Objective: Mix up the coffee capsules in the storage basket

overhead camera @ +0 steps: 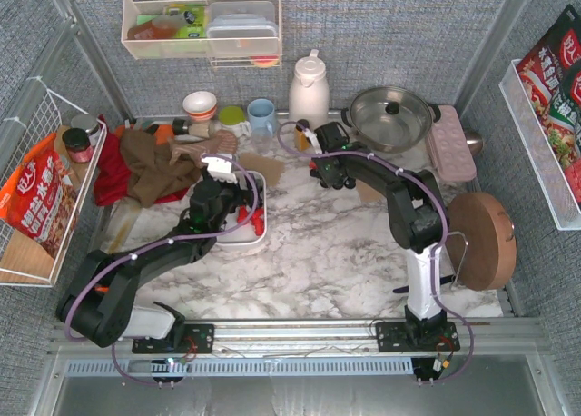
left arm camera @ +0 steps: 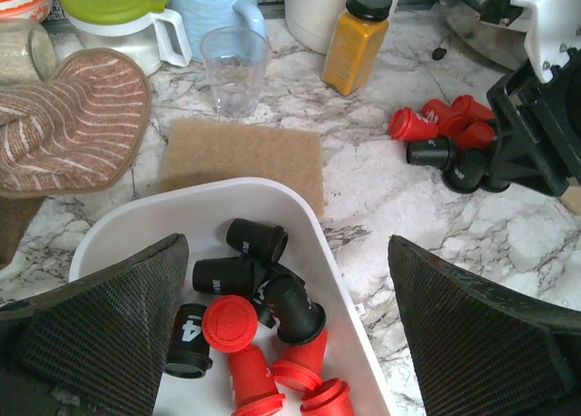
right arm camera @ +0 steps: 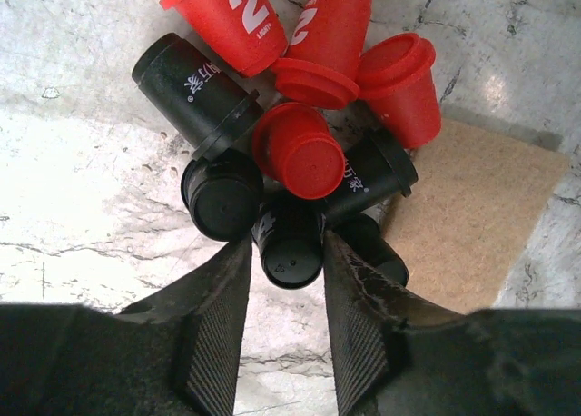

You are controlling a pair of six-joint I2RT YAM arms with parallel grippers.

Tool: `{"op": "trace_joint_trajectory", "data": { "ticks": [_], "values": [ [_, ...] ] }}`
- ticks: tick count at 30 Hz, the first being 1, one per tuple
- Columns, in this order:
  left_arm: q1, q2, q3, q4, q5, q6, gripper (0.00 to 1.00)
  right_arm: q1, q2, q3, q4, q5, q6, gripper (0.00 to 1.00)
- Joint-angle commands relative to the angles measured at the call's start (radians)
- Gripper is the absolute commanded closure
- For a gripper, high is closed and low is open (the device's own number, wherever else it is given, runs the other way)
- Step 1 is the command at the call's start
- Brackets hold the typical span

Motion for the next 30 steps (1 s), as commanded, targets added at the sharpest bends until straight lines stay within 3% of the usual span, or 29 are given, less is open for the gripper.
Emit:
{"op": "trace_joint_trajectory", "data": {
  "ticks": [1, 8, 11, 21, 24, 30],
  "values": [
    [0.003, -0.004, 0.006, -0.013, 0.031, -0.006, 0.01, -0.001, 0.009, 0.016, -0.036, -0.018, -0.013, 0.59],
    [0.002, 0.017, 0.036, -0.05, 0.015, -0.088, 0.01, 0.0, -0.001, 0.002, -0.043, -0.015, -0.005, 0.6],
    [0.003, 0.027, 0.052, -0.086, -0.028, -0.12, 0.01, -0.001, -0.016, -0.005, -0.047, -0.018, -0.001, 0.68],
    [0.0, 0.035, 0.046, -0.004, 0.285, -0.005, 0.01, 0.007, -0.217, -0.081, -0.067, -0.082, 0.105, 0.79],
    [-0.011, 0.032, 0.012, 0.104, 0.399, 0.059, 0.01, 0.021, -0.308, -0.128, -0.071, -0.114, 0.148, 0.8],
    [-0.108, 0.06, -0.079, 0.347, 0.514, 0.325, 0.01, 0.049, -0.53, -0.282, 0.001, -0.29, 0.315, 0.81]
  ]
}}
